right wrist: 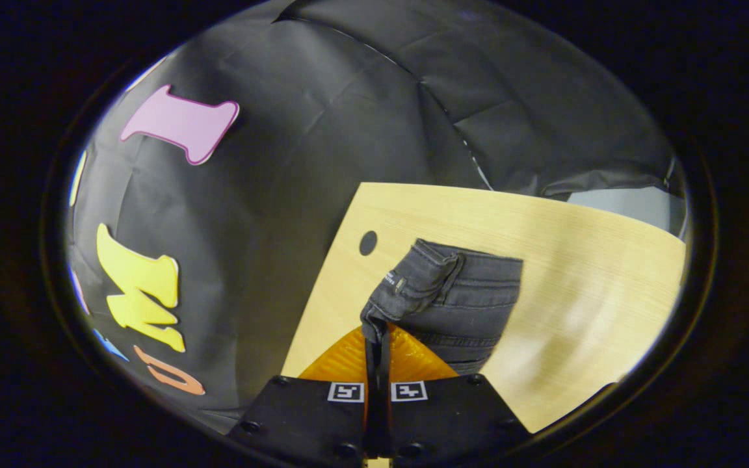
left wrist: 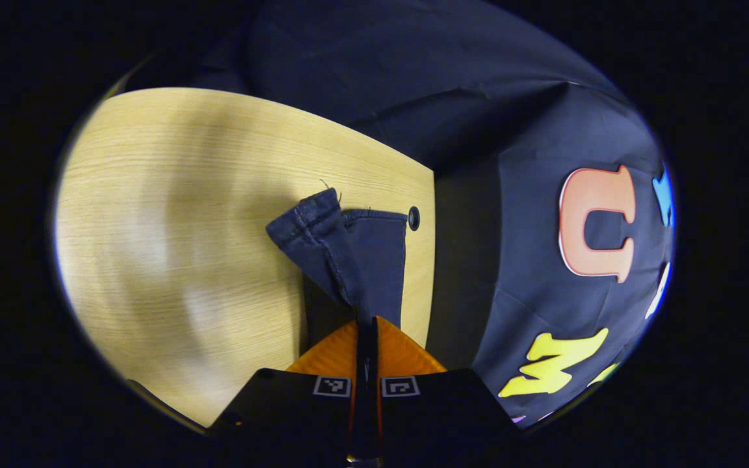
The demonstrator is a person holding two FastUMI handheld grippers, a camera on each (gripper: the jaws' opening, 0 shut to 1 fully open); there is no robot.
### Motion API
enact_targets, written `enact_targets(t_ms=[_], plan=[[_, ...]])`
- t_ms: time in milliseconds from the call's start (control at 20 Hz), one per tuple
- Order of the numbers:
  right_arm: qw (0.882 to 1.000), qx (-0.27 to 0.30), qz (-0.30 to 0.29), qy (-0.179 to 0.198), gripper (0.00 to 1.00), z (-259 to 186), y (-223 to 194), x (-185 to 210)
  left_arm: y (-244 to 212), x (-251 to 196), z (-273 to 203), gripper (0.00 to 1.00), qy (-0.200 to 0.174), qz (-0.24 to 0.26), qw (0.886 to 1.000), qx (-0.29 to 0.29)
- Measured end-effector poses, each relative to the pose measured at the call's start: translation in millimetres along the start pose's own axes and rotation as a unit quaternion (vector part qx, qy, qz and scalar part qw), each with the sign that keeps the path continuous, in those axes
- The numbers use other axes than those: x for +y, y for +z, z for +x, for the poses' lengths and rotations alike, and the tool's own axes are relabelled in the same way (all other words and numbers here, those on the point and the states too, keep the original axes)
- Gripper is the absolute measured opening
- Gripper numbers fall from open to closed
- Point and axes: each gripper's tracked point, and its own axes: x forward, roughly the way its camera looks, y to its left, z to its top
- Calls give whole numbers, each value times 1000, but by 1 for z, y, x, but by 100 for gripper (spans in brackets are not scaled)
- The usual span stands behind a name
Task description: Grasp the waist and the cuffs of the jeans and fold them to make the two legs overlap; first hold the waist and fold one-third of the jeans toward the cuffs, then hold the cuffs and fold the remaining one-third in the same direction to finish folding.
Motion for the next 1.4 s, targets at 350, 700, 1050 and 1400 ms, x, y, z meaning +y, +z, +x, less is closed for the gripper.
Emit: enact_targets(t_ms=[350,700,1050,1400], plan=[[999,9,10,-36,1,78,9,8,5,-61,86,4,27,47,998,4],[997,4,12,-74,1,147,6,-9,6,-49,157,5,78,62,995,17],[999,2,8,-36,3,143,0,6,22,-60,134,72,50,220,974,-25],[994,-35,-106,-9,98,122,-3,25,6,-95,72,99,2,439,896,-70]])
